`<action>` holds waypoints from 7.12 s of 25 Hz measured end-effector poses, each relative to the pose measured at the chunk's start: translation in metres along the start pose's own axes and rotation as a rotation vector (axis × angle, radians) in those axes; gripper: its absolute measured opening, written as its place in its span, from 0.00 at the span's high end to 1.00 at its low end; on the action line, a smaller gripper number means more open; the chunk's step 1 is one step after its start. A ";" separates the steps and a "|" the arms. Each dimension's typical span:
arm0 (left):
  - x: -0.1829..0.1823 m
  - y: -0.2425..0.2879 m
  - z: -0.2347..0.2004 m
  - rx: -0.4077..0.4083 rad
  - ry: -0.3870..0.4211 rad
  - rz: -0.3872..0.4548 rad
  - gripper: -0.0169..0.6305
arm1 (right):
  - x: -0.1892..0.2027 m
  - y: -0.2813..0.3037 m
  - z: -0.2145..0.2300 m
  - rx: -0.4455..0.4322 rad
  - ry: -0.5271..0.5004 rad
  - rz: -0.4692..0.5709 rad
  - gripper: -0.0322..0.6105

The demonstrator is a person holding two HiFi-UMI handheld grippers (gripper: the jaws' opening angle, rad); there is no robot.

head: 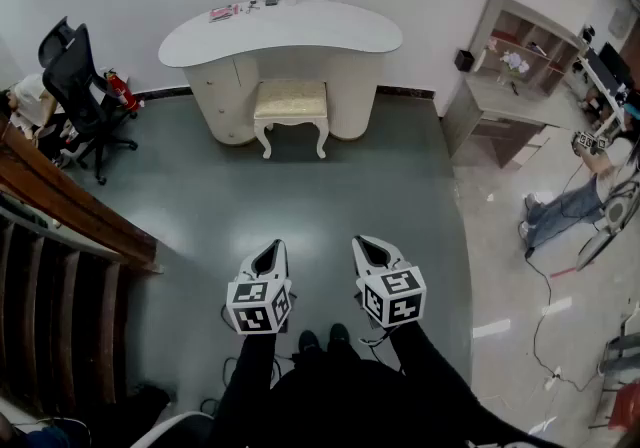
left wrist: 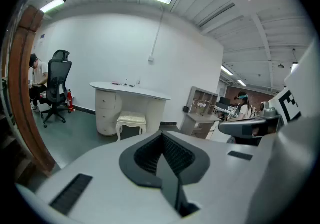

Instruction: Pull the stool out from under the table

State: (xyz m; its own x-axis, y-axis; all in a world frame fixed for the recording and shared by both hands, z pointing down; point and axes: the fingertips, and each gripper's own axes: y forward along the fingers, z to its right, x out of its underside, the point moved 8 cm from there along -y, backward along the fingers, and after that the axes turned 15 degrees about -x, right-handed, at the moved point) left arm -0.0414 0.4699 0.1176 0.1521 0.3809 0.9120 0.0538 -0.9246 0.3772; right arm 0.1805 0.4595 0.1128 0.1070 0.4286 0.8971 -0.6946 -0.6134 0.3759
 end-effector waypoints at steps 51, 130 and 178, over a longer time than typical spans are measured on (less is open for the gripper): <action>-0.039 0.109 0.005 -0.079 0.012 -0.024 0.96 | -0.014 0.025 0.127 0.119 0.054 -0.071 0.95; 0.153 0.734 -0.219 -0.206 0.012 -0.222 0.55 | 0.136 0.588 0.502 0.187 0.089 -0.212 0.67; 0.202 0.923 -0.277 -0.323 0.044 -0.177 0.65 | 0.191 0.716 0.600 0.211 0.003 -0.065 0.63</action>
State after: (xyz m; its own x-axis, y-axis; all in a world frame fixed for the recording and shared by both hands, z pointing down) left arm -0.2340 -0.3042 0.6946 0.1251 0.5410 0.8317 -0.2397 -0.7969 0.5544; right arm 0.1302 -0.2962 0.6930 0.1443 0.4731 0.8691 -0.5222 -0.7096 0.4730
